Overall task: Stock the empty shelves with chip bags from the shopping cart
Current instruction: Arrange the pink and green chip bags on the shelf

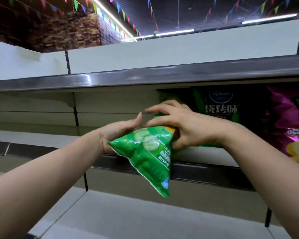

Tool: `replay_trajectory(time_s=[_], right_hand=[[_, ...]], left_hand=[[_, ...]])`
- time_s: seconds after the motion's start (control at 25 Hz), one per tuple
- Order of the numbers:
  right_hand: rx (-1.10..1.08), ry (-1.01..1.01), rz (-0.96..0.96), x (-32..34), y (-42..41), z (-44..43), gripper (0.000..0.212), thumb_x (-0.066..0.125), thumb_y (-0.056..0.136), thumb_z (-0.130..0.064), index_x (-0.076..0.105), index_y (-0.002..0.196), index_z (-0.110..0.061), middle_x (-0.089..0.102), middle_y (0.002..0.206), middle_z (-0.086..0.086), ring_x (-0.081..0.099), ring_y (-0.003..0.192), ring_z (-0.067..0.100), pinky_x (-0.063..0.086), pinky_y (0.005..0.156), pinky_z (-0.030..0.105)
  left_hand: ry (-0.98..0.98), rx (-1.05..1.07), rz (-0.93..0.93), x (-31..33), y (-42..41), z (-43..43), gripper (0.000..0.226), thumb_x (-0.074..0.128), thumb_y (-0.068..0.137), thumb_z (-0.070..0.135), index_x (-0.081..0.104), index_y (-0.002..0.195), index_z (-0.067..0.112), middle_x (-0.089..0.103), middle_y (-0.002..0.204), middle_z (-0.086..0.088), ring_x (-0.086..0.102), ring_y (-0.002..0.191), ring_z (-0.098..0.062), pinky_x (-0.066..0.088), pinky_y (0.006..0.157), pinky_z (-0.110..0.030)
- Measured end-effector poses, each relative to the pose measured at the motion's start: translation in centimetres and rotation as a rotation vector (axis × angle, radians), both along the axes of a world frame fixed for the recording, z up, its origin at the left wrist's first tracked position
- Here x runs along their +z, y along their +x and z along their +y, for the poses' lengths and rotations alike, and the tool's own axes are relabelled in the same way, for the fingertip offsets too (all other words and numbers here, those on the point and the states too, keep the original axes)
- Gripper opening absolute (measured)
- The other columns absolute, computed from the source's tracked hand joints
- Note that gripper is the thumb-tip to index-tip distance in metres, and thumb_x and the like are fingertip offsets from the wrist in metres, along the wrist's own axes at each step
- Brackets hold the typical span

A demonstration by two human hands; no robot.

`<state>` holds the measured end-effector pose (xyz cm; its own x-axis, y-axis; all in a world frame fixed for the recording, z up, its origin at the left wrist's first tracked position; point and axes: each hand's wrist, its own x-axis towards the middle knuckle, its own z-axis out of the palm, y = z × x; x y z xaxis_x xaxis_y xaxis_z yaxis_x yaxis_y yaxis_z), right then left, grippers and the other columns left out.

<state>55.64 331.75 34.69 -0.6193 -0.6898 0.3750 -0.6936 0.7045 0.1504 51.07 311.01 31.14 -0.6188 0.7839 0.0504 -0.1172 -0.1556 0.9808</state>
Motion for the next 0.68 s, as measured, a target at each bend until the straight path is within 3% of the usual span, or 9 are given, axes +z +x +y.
replay_trajectory(time_s=[0.08, 0.16, 0.24, 0.28, 0.36, 0.4, 0.44, 0.56, 0.68], right_hand=[[0.047, -0.077, 0.192, -0.6, -0.2, -0.6, 0.068, 0.071, 0.065, -0.016, 0.054, 0.13, -0.027, 0.037, 0.146, 0.004, 0.028, 0.132, 0.029, 0.029, 0.101, 0.051], [-0.042, -0.295, 0.386, -1.3, -0.5, -0.8, 0.063, 0.066, 0.067, -0.02, 0.056, 0.128, -0.02, 0.046, 0.136, 0.014, 0.04, 0.124, 0.035, 0.035, 0.097, 0.049], [-0.227, -0.638, 0.245, -2.2, -0.8, -1.0, 0.051, 0.062, 0.081, -0.031, 0.053, 0.129, -0.016, 0.052, 0.124, 0.015, 0.048, 0.115, 0.032, 0.039, 0.096, 0.041], [-0.262, -0.816, -0.034, -2.6, -1.0, -1.4, 0.051, 0.059, 0.085, -0.041, 0.052, 0.128, -0.014, 0.055, 0.12, 0.014, 0.051, 0.113, 0.03, 0.04, 0.096, 0.038], [-0.176, -1.066, -0.663, -3.1, -1.0, -2.4, 0.073, 0.056, 0.077, -0.065, 0.051, 0.128, -0.013, 0.059, 0.125, 0.008, 0.056, 0.113, 0.023, 0.043, 0.099, 0.036], [-0.176, -1.07, -0.791, -3.2, -1.0, -2.9, 0.086, 0.06, 0.07, -0.071, 0.047, 0.131, -0.012, 0.058, 0.127, 0.006, 0.057, 0.113, 0.021, 0.045, 0.099, 0.037], [-0.216, -1.041, -0.806, -3.1, -1.2, -3.1, 0.091, 0.066, 0.066, -0.069, 0.044, 0.131, -0.008, 0.057, 0.127, 0.006, 0.058, 0.111, 0.02, 0.048, 0.096, 0.036], [-0.429, -1.021, -0.529, -2.8, -2.1, -2.8, 0.055, 0.075, 0.076, -0.037, 0.041, 0.11, -0.01, 0.056, 0.117, 0.009, 0.059, 0.105, 0.023, 0.051, 0.089, 0.036], [-0.542, -0.946, -0.439, -3.0, -3.4, -2.4, 0.044, 0.068, 0.084, -0.036, 0.049, 0.111, -0.007, 0.056, 0.119, 0.01, 0.057, 0.107, 0.026, 0.048, 0.093, 0.036]], left_hand=[[-0.016, 0.026, -0.017, 0.5, 0.9, 0.1, 0.045, 0.079, 0.07, 0.036, 0.072, 0.102, 0.005, 0.07, 0.104, -0.012, 0.067, 0.1, -0.021, 0.051, 0.09, -0.033], [0.009, 0.223, 0.005, 0.5, 0.7, -0.6, 0.053, 0.095, 0.036, 0.028, 0.077, 0.081, 0.008, 0.073, 0.085, -0.009, 0.072, 0.078, -0.02, 0.058, 0.069, -0.031], [0.069, 0.362, -0.012, 0.2, -0.2, -1.4, 0.061, 0.095, 0.018, 0.021, 0.077, 0.074, 0.004, 0.073, 0.078, -0.013, 0.072, 0.065, -0.024, 0.058, 0.055, -0.032], [0.085, 0.379, -0.016, 0.1, -0.7, -1.6, 0.06, 0.094, 0.019, 0.018, 0.077, 0.074, 0.003, 0.073, 0.078, -0.015, 0.072, 0.065, -0.025, 0.058, 0.054, -0.033], [0.073, 0.383, -0.053, -0.3, -1.1, -0.8, 0.041, 0.085, 0.04, 0.015, 0.077, 0.077, 0.002, 0.073, 0.082, -0.016, 0.072, 0.069, -0.027, 0.059, 0.059, -0.035], [0.055, 0.384, -0.06, -0.4, -1.3, -0.2, 0.031, 0.076, 0.05, 0.015, 0.077, 0.078, 0.002, 0.073, 0.084, -0.017, 0.072, 0.07, -0.027, 0.06, 0.062, -0.035], [0.042, 0.377, -0.054, -0.4, -1.9, 0.3, 0.029, 0.07, 0.055, 0.015, 0.077, 0.08, 0.002, 0.073, 0.086, -0.018, 0.072, 0.072, -0.028, 0.06, 0.064, -0.036], [0.045, 0.347, -0.038, 0.1, -3.6, 1.6, 0.046, 0.084, 0.046, 0.016, 0.076, 0.088, 0.003, 0.071, 0.096, -0.018, 0.071, 0.079, -0.028, 0.059, 0.069, -0.039], [0.016, 0.375, -0.013, 1.0, -5.5, 3.0, 0.026, 0.07, 0.063, 0.019, 0.075, 0.085, 0.006, 0.072, 0.094, -0.013, 0.072, 0.076, -0.024, 0.06, 0.067, -0.038]])
